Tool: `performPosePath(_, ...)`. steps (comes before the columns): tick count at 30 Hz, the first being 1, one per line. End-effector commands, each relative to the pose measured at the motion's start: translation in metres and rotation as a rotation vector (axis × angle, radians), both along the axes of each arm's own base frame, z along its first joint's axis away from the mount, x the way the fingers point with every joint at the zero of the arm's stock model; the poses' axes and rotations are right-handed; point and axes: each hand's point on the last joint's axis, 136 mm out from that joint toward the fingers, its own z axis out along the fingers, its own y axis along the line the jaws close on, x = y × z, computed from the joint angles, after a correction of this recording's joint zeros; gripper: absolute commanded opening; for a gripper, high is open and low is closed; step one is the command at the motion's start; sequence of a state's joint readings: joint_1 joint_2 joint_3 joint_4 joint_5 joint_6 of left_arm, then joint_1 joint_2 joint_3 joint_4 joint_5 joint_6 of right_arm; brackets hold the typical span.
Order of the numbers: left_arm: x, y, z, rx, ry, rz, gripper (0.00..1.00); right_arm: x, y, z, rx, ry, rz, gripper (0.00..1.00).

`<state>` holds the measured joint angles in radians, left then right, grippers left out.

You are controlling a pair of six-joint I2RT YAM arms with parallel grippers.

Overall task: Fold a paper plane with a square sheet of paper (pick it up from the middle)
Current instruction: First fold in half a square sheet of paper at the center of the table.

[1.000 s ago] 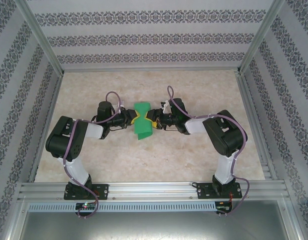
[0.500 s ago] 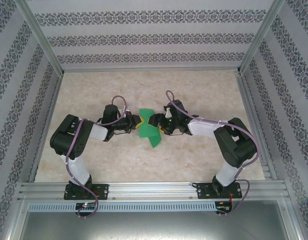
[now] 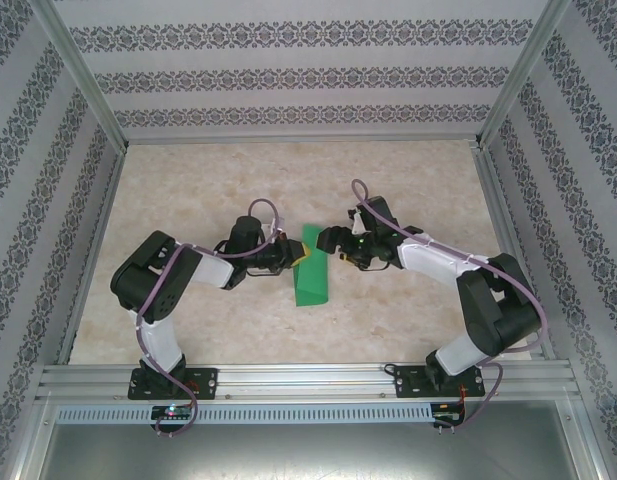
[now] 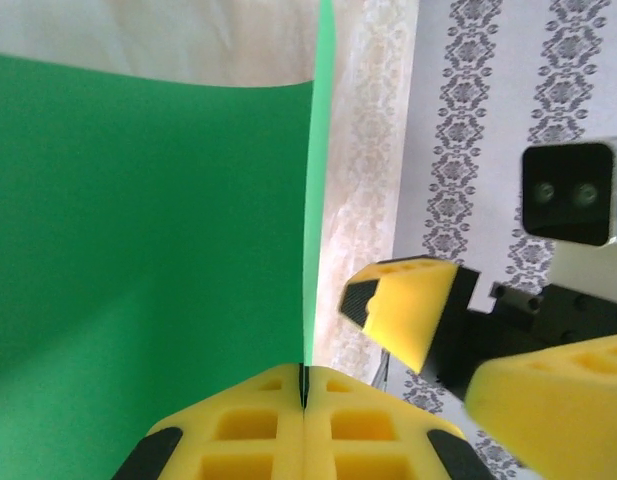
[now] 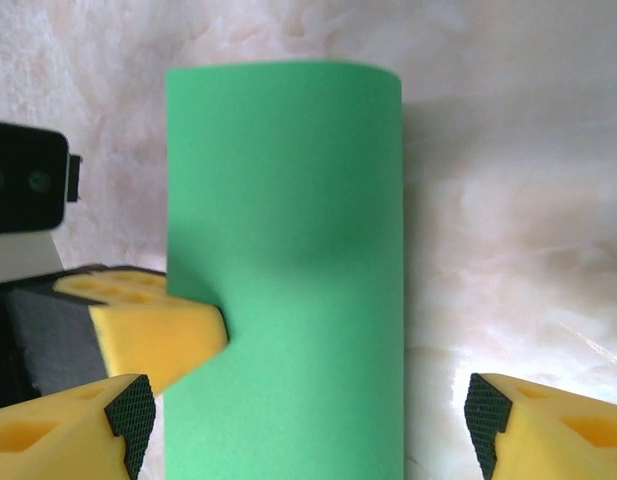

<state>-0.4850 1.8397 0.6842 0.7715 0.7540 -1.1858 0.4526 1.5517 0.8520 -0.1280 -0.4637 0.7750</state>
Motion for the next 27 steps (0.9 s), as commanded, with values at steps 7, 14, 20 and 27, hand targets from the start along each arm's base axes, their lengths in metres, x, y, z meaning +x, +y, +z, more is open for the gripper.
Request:
performPosePath(7,-0.011,0.001,-0.023,0.176,-0.028,0.053,0.06,-0.023,0.004,-0.022,0.005,0.1,0.125,0.76)
performPosePath(14,-0.013,0.011,-0.033,0.235,-0.018,0.075,0.06,-0.024,0.013,-0.038,-0.005,0.158,0.147,0.67)
performPosePath(20,-0.012,0.01,-0.034,0.247,-0.016,0.063,0.07,-0.023,0.02,-0.048,-0.028,0.195,0.154,0.6)
performPosePath(27,-0.013,0.011,-0.03,0.26,-0.015,0.054,0.14,-0.025,0.013,-0.066,-0.112,0.247,0.135,0.51)
